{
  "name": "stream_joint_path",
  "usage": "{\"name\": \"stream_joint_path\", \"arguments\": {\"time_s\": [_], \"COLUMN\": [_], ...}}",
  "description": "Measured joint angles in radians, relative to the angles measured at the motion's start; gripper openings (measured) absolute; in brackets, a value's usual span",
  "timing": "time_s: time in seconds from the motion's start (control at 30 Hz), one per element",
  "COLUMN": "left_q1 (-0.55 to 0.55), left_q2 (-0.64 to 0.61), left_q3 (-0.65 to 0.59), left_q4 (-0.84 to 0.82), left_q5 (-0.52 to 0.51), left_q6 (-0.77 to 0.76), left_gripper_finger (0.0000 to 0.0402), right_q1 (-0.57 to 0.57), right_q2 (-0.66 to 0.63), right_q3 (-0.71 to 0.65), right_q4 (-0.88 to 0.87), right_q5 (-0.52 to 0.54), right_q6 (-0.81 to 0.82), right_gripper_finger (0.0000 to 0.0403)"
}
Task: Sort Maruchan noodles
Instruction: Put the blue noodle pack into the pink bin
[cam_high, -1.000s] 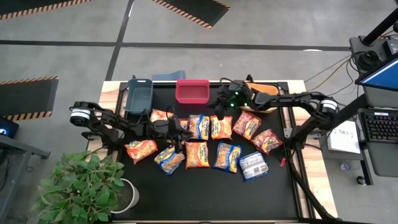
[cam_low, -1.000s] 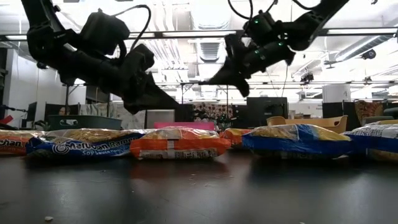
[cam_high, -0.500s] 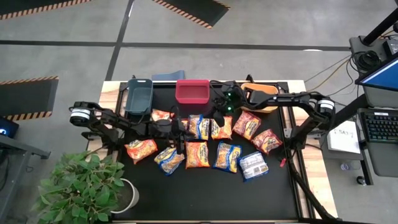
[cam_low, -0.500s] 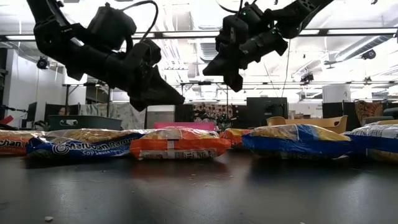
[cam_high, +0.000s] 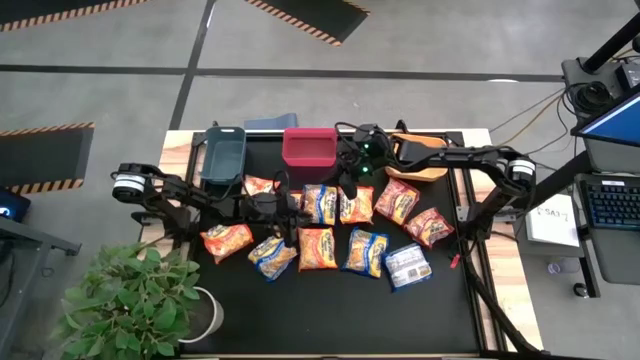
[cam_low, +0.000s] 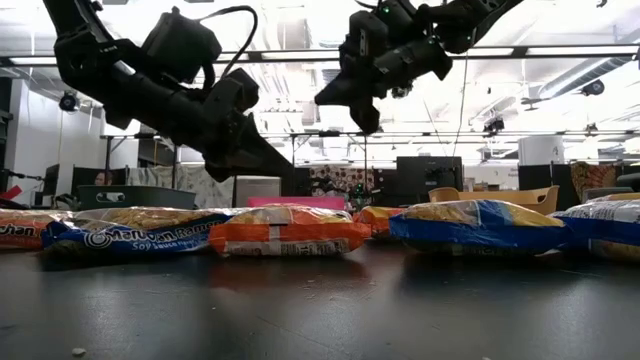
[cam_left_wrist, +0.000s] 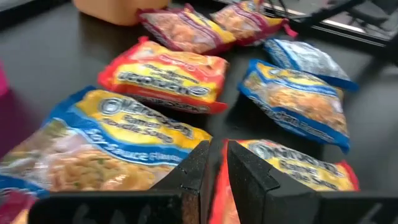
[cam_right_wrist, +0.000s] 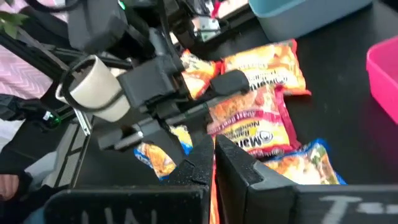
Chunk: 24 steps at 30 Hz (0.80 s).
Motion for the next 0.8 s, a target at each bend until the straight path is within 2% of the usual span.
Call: {"name": "stream_joint_path", "arguments": {"time_s": [0.23, 0.4, 0.53, 0.8], "left_q1": [0.001, 0.001, 0.001, 0.001], "left_q2": [0.0, 0.0, 0.0, 0.006], "left_q3": [0.0, -0.001, -0.002, -0.003], "left_q4": [-0.001, -0.001, -0.001, 0.003], "left_q5": [-0.052, -0.053, -0.054, -0.054], "left_q6": [0.003, 0.02, 0.052, 0.057], "left_gripper_finger": [0.0039, 0.0039, 0.0039, 0.0039], "right_q1": [0.0, 0.0, 0.0, 0.0], "right_q2": [0.0, 0.0, 0.0, 0.0], "right_q3": [0.016, 0.015, 0.014, 0.009], "right_q4": [0.026, 0.048, 0.018, -0.153], "right_q5": [0.001, 0.005, 0.08, 0.214], "right_q6": [-0.005, -0.076, -0.107, -0.132], "right_gripper_finger": [0.0009, 0.0009, 0.0009, 0.0009]}}
